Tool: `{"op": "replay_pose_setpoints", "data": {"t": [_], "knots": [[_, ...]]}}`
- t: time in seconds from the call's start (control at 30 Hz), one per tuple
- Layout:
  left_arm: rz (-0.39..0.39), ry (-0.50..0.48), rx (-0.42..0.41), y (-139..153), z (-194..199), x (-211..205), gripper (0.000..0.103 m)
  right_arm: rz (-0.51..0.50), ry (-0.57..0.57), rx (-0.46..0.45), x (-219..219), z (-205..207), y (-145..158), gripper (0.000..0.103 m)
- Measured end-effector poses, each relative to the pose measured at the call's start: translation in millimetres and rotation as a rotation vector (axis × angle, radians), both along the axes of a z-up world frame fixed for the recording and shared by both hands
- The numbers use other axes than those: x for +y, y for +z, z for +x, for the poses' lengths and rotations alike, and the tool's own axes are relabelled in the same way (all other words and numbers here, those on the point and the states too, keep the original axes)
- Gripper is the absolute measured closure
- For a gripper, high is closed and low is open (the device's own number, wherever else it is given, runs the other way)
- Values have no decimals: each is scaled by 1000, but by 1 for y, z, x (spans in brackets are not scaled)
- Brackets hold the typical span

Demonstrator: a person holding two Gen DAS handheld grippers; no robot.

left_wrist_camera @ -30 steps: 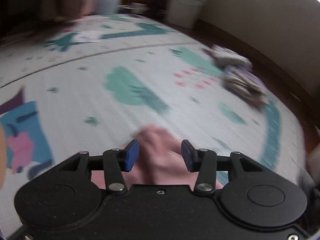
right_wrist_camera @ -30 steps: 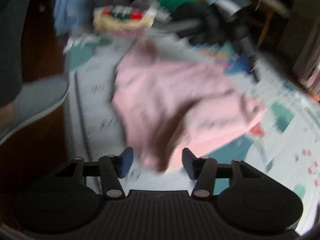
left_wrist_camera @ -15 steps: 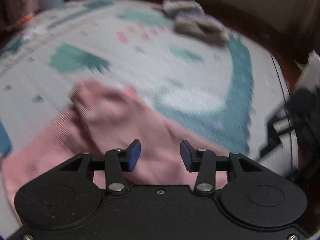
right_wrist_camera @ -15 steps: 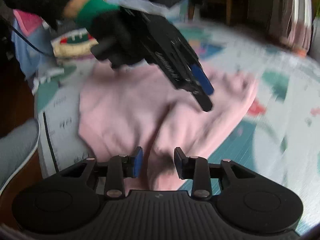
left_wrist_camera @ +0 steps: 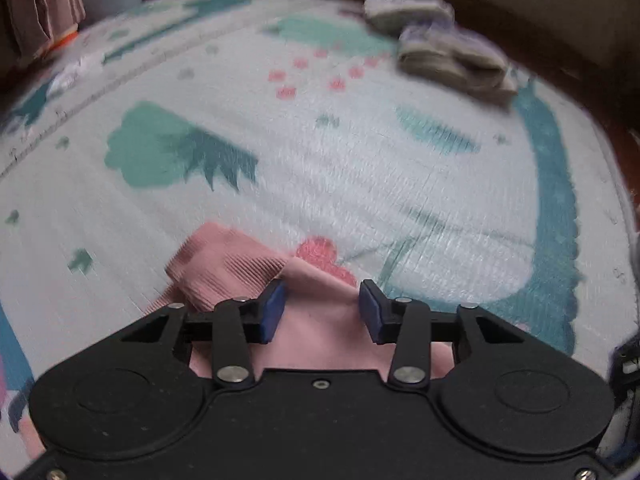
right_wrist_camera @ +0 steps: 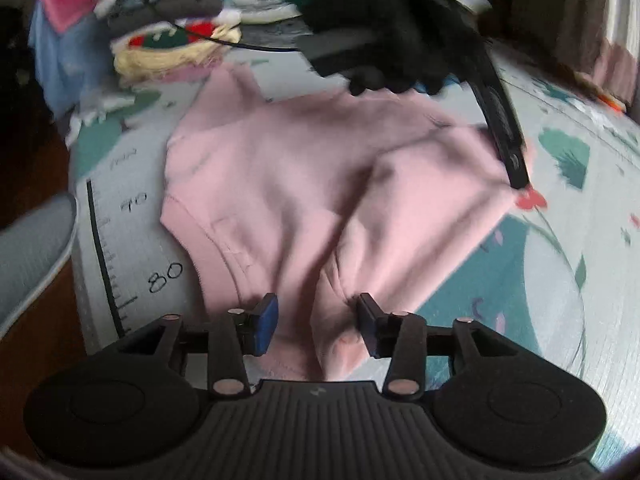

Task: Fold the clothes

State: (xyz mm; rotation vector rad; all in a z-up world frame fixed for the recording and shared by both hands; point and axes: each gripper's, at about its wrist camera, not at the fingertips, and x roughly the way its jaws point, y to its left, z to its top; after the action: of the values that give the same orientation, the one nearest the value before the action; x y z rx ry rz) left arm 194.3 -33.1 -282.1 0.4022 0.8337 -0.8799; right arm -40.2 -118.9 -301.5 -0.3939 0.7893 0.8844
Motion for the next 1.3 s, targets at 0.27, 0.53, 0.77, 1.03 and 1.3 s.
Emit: {"op": "replay_pose_setpoints", "data": {"t": [0.27,0.53,0.77,1.03,1.3], "knots": [[88,-13,-24,-4,9,-7,61,-24,42,-19,3,-12,-4,54],[2,71,-35,1,22,1,62,19,32,-70,0,-16,10,56],[60,31,-61,2,18,-5,62,18,59,-5,1,-19,19,49],[-39,330,-17,54,21,132,61,-33,279,11,-4,-20,93,51],[-135,589,87,52,6,236,59,-81,369,73,64,-8,121,52]]}}
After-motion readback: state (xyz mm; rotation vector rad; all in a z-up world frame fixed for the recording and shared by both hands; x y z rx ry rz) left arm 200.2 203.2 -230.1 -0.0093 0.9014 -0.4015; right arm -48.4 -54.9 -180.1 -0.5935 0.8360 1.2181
